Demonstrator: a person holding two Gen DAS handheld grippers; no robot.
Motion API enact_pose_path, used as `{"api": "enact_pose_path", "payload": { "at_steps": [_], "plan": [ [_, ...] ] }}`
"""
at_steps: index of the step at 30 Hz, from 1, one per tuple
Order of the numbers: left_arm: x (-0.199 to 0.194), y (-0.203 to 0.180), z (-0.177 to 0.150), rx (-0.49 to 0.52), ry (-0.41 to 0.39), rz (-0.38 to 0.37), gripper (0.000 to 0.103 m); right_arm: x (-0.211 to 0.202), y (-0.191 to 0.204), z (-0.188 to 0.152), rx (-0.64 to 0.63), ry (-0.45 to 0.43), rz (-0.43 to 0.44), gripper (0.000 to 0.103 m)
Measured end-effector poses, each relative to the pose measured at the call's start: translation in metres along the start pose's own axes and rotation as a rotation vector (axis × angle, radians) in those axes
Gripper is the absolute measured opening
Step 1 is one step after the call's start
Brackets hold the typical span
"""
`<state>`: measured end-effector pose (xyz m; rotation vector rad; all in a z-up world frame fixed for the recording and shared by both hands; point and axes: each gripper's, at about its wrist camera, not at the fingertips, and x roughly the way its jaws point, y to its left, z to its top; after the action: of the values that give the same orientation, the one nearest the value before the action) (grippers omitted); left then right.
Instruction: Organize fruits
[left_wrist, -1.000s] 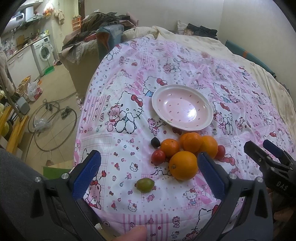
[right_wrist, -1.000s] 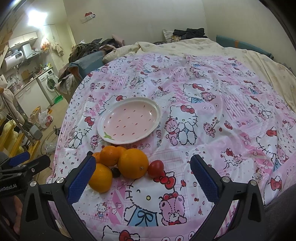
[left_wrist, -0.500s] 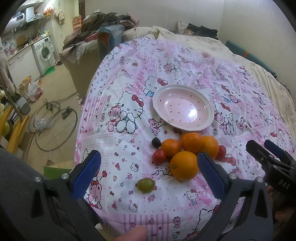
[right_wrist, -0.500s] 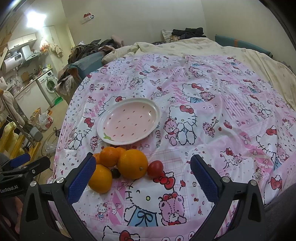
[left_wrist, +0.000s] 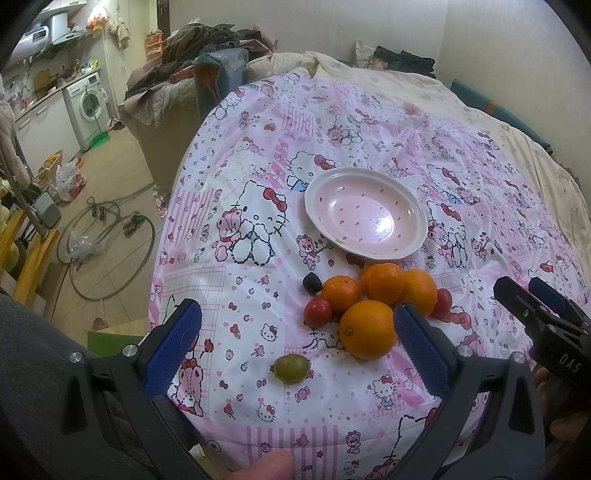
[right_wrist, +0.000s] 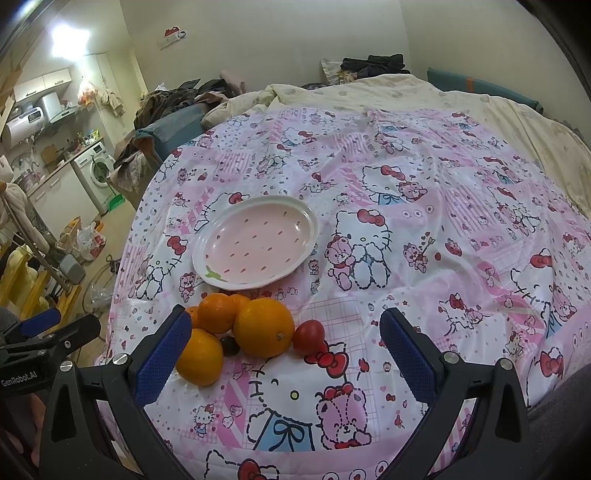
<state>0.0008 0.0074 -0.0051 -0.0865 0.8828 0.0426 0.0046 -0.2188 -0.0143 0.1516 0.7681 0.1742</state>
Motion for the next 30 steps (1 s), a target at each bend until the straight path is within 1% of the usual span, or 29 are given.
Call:
{"api": "enact_pose_path", "payload": {
  "at_steps": [15,23,27,30],
  "plan": [
    [0.001,0.003,-0.002,-0.017,0.011,-0.005,0.103,0.0,-0.002,0.0,0.005,0.0,0.0,0.103],
    [0.0,0.002,-0.001,-0.011,0.02,0.01,0.102,-0.001,-0.004,0.0,0.015,-0.002,-0.002,0.103],
    [0.006,0.006,0.002,-0.032,0.072,0.0,0.102,-0.001,-0.012,0.004,0.053,0.007,0.003,0.103],
    [0.018,0.009,0.003,-0.042,0.15,-0.003,0.102,0.0,-0.026,0.017,0.101,0.034,0.002,0.103]
  ]
}}
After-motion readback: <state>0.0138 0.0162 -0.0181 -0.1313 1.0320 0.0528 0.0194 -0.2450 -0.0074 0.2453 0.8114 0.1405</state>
